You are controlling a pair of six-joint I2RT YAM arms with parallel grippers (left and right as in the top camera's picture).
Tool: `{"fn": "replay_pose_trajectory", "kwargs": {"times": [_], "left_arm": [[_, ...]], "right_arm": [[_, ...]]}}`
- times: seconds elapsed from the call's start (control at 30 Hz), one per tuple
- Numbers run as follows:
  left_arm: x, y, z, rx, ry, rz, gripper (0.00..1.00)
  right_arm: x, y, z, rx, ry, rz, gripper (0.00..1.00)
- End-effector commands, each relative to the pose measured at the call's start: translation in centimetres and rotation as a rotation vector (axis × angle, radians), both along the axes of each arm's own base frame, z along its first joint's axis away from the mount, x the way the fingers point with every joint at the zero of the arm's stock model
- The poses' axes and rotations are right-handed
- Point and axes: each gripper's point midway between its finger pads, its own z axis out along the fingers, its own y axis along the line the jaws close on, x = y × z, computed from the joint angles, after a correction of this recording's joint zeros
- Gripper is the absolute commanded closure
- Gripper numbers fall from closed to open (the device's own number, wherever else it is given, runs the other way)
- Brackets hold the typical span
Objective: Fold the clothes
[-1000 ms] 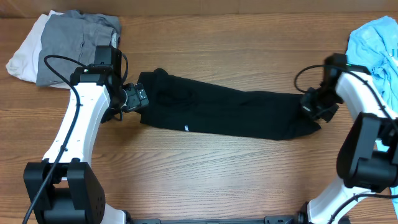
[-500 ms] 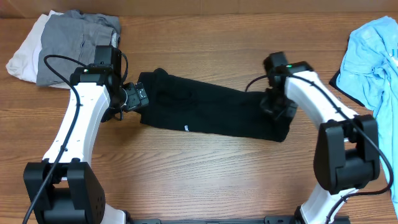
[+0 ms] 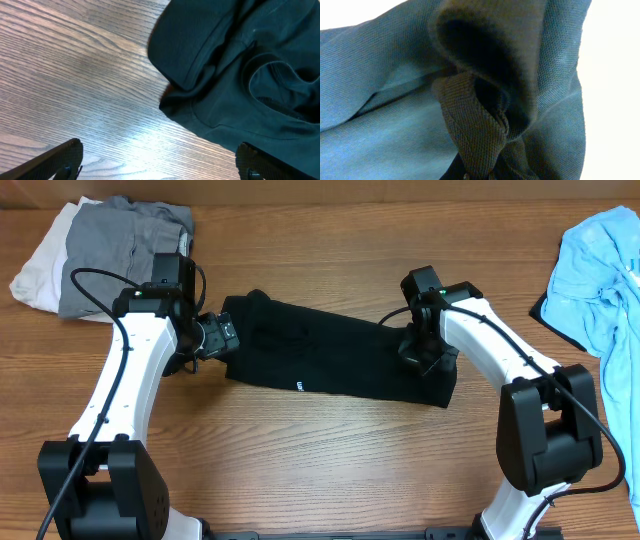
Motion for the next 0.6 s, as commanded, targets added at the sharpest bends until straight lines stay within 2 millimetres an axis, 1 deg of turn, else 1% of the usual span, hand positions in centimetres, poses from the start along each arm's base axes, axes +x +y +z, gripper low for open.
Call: {"fn": "replay_pose_trajectory", "kwargs": {"times": [0.0,0.07,0.13,0.17,0.2,0.27,0.3,0.33,0.4,0.47,0.53,0.57], "left_arm": [[0.1,-0.3,-0.1,-0.006,-0.001,-0.001,0.0],[0.2,-0.3,-0.1,-0.007,-0.002,-0.001,0.0],[0.2,-0.4,-0.1,-0.01,-0.002,-0.002,0.0],[0.2,-0.5,0.0,-0.013,-0.002,-0.003,0.0],[0.1,-0.5,0.0,-0.013,-0.002,-0.003,0.0],[0.1,-0.5,-0.1,-0.013,-0.001,-0.003,0.0],[0.1,-0.5,-0.1,-0.014,-0.001,-0.003,0.0],[0.1,-0.5,-0.1,-0.013,-0.001,-0.003,0.0],[0.1,-0.5,-0.1,-0.013,-0.001,-0.002,0.0],[0.1,-0.5,-0.1,-0.013,-0.001,-0.003,0.0],[0.1,-0.5,-0.1,-0.013,-0.001,-0.003,0.0],[0.1,-0.5,-0.1,-0.013,-0.001,-0.003,0.0]], "right_arm": [[0.4,1.5,0.6,0.076,-0.014,-0.002,0.96],[0.4,1.7,0.6,0.087,-0.013,-0.001,0.95],[0.3,1.7,0.6,0.086,-0.01,-0.001,0.91],[0.2,1.7,0.6,0.084,-0.005,-0.002,0.84],[0.1,1.6,0.6,0.083,-0.002,-0.002,0.72],[0.0,1.6,0.6,0.081,0.006,-0.002,0.53],[-0.1,1.6,0.7,0.08,0.009,-0.002,0.51],[-0.2,1.5,0.8,0.079,0.014,-0.002,0.53],[-0.1,1.6,1.4,0.077,0.016,0.015,0.59],[0.2,1.6,2.4,0.074,0.012,0.02,0.6],[0.9,1.7,3.8,0.077,-0.003,0.04,0.61],[1.3,1.5,5.0,0.069,-0.014,0.042,0.61]]}}
